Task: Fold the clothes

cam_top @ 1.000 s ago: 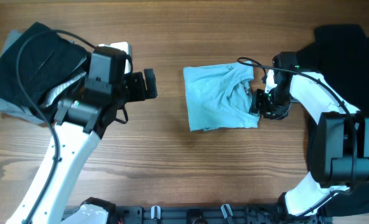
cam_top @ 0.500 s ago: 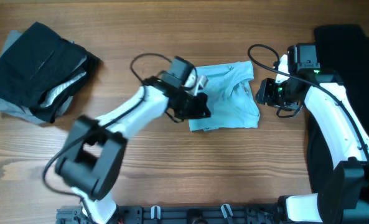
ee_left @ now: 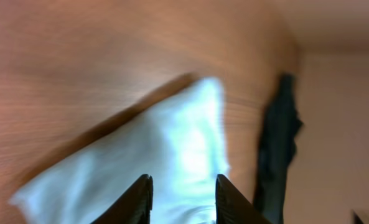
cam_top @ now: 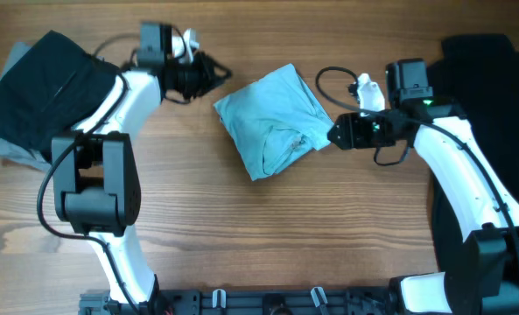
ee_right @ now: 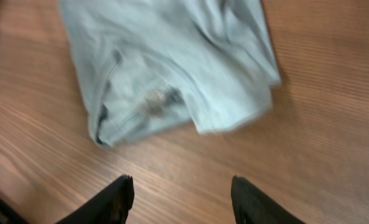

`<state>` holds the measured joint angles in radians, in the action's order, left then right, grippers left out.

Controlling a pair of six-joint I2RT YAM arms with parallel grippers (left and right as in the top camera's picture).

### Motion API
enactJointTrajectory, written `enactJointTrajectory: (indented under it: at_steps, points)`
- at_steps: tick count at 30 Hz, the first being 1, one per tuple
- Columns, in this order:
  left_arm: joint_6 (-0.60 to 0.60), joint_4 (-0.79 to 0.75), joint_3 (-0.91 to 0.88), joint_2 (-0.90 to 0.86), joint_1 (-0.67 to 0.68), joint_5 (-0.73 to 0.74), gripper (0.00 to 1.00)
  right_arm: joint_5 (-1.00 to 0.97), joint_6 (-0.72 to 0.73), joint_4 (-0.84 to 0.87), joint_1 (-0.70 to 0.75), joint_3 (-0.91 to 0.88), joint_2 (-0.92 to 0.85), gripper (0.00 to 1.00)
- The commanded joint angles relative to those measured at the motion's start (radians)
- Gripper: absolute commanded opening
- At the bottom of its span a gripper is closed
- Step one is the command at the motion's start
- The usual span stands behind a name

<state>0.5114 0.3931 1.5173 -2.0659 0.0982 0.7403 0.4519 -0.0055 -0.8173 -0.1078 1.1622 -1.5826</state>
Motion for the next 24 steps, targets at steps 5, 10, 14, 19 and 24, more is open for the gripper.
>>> enactJointTrajectory:
  at_steps: [5,10,14,19,24]
  points:
    - [-0.251,0.488,0.084,0.052,0.057,0.016,0.8,0.031,0.015,0.265,-0.007,0.006,-0.115,0.12]
    - [-0.25,0.587,0.037,0.05,0.066,-0.021,1.0,0.391,-0.009,0.391,-0.005,0.006,-0.382,0.09]
    - [-0.249,0.58,-0.011,0.05,0.066,-0.02,1.0,0.377,0.274,0.472,-0.003,0.006,-0.487,0.09]
    - [-0.138,0.372,-0.229,0.05,0.095,-0.019,1.0,0.224,0.424,0.414,-0.003,0.006,-0.488,0.08]
    - [0.026,-0.052,-0.453,0.05,0.151,-0.002,1.0,0.221,0.424,0.412,-0.003,0.006,-0.488,0.08]
